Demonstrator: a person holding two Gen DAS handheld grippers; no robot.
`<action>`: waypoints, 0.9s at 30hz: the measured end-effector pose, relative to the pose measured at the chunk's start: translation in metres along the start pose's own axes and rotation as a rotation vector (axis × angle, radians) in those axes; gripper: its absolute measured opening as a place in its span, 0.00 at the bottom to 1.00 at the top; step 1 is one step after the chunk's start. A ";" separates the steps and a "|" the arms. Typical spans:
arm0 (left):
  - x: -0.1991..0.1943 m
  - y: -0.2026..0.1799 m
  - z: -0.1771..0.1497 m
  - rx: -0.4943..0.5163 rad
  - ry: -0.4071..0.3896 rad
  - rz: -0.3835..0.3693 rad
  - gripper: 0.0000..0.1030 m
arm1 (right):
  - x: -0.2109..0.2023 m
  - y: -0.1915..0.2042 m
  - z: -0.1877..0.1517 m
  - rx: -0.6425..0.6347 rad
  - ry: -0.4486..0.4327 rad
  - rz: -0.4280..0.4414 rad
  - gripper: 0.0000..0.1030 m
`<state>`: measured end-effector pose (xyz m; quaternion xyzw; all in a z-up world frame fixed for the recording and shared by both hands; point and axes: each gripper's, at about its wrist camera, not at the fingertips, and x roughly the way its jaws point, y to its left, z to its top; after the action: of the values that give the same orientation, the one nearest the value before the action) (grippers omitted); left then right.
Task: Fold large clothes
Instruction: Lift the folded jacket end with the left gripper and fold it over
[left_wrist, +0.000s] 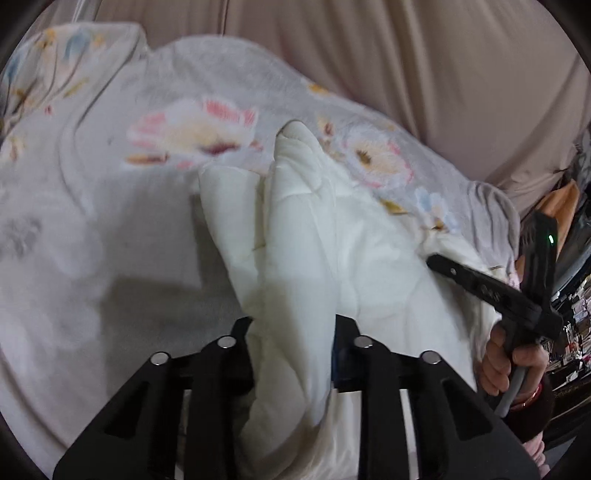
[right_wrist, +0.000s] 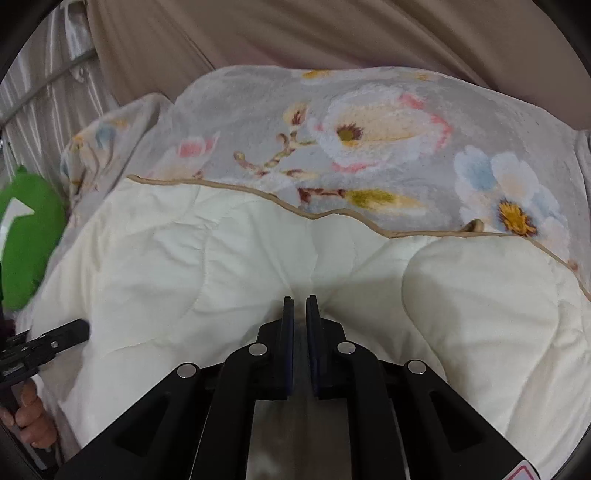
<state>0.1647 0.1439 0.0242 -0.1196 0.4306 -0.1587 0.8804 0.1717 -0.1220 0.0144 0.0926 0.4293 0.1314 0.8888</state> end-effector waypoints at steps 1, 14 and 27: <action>-0.010 -0.006 0.002 0.015 -0.018 -0.013 0.19 | -0.016 0.002 -0.006 -0.012 -0.011 0.004 0.09; -0.078 -0.076 -0.011 0.162 -0.148 -0.063 0.18 | -0.035 -0.001 -0.101 -0.006 0.068 0.069 0.00; -0.094 -0.110 -0.012 0.212 -0.160 -0.118 0.18 | 0.010 -0.023 -0.041 0.109 0.075 0.058 0.00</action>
<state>0.0818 0.0776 0.1229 -0.0635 0.3320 -0.2446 0.9088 0.1488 -0.1385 -0.0246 0.1484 0.4660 0.1367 0.8615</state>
